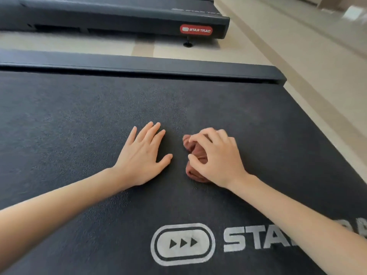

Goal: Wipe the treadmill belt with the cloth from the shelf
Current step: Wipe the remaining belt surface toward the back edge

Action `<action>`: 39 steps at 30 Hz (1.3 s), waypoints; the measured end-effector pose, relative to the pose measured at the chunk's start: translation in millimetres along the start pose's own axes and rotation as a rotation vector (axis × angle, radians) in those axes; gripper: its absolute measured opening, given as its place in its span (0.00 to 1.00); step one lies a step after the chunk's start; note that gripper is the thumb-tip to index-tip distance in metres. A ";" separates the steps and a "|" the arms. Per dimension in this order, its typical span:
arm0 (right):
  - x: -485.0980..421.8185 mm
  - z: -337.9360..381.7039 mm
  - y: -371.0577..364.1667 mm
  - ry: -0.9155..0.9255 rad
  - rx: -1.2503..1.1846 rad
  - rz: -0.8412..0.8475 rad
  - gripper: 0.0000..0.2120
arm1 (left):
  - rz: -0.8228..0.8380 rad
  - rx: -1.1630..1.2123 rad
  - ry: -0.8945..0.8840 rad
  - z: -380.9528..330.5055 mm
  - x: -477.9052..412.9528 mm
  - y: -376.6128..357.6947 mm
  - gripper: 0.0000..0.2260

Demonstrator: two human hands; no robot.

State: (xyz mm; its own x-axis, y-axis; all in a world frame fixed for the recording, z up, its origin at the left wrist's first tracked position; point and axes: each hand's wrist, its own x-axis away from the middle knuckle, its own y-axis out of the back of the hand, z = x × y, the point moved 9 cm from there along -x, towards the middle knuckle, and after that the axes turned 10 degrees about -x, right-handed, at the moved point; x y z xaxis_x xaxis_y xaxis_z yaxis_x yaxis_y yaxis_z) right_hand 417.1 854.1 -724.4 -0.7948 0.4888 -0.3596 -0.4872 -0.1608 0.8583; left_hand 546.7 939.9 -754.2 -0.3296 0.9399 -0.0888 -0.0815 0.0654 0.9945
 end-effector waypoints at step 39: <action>38.3 -53.2 44.6 -0.118 0.048 0.009 0.18 | 0.079 0.110 -0.044 -71.8 -50.0 8.9 0.33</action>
State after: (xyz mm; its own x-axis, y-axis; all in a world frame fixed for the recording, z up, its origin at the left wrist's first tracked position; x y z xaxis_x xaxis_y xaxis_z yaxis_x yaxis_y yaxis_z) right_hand 345.7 820.0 -719.5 -0.7495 0.5858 -0.3083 -0.4602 -0.1263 0.8788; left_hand 495.0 869.5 -744.9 -0.2892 0.9572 -0.0095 0.0472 0.0242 0.9986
